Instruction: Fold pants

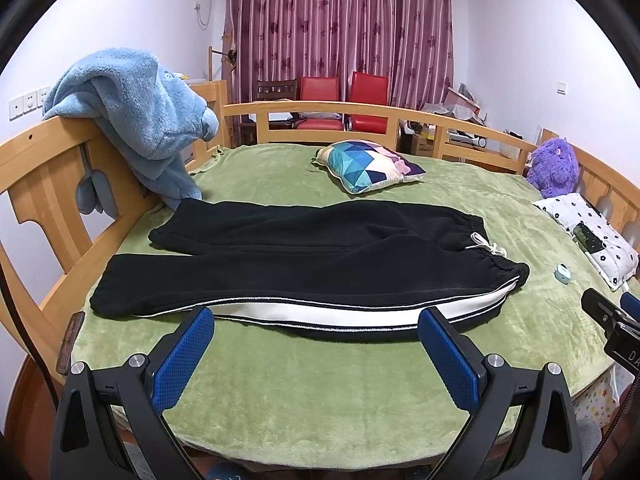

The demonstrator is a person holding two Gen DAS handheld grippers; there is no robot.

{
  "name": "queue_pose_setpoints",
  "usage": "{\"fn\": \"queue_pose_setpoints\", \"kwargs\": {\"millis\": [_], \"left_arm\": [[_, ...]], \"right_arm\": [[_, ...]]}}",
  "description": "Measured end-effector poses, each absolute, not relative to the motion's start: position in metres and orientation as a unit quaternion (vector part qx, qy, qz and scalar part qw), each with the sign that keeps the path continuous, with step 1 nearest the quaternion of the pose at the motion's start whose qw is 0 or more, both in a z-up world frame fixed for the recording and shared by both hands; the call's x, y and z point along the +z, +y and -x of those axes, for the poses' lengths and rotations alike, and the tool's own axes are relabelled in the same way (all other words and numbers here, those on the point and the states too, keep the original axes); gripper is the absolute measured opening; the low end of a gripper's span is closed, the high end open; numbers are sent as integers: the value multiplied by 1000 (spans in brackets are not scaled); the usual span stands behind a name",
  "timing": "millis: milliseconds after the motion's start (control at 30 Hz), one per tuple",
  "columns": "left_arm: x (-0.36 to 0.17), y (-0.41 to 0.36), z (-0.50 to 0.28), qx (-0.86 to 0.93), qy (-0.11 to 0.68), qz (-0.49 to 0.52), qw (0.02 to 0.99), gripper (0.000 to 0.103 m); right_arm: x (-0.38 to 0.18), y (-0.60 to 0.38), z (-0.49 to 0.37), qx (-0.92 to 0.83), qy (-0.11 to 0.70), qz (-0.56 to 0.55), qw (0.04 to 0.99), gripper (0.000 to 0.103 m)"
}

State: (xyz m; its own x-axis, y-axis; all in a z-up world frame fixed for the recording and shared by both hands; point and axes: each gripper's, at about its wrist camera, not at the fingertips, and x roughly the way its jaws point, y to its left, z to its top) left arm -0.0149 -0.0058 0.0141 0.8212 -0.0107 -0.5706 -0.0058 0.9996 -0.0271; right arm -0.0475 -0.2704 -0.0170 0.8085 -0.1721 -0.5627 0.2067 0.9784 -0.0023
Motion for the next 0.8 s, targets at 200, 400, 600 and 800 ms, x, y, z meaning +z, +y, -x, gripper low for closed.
{"fn": "queue_pose_setpoints", "kwargs": {"millis": [200, 400, 600, 800], "left_arm": [[16, -9, 17, -4, 299, 13, 954, 103], [16, -9, 16, -3, 299, 12, 954, 103], [16, -10, 16, -3, 299, 12, 954, 103], [17, -11, 17, -3, 298, 12, 954, 103]], "right_arm": [[-16, -270, 48, -98, 292, -30, 951, 100], [-13, -271, 49, -96, 292, -31, 951, 100], [-10, -271, 50, -97, 292, -30, 951, 100], [-9, -270, 51, -97, 291, -29, 951, 100]]}}
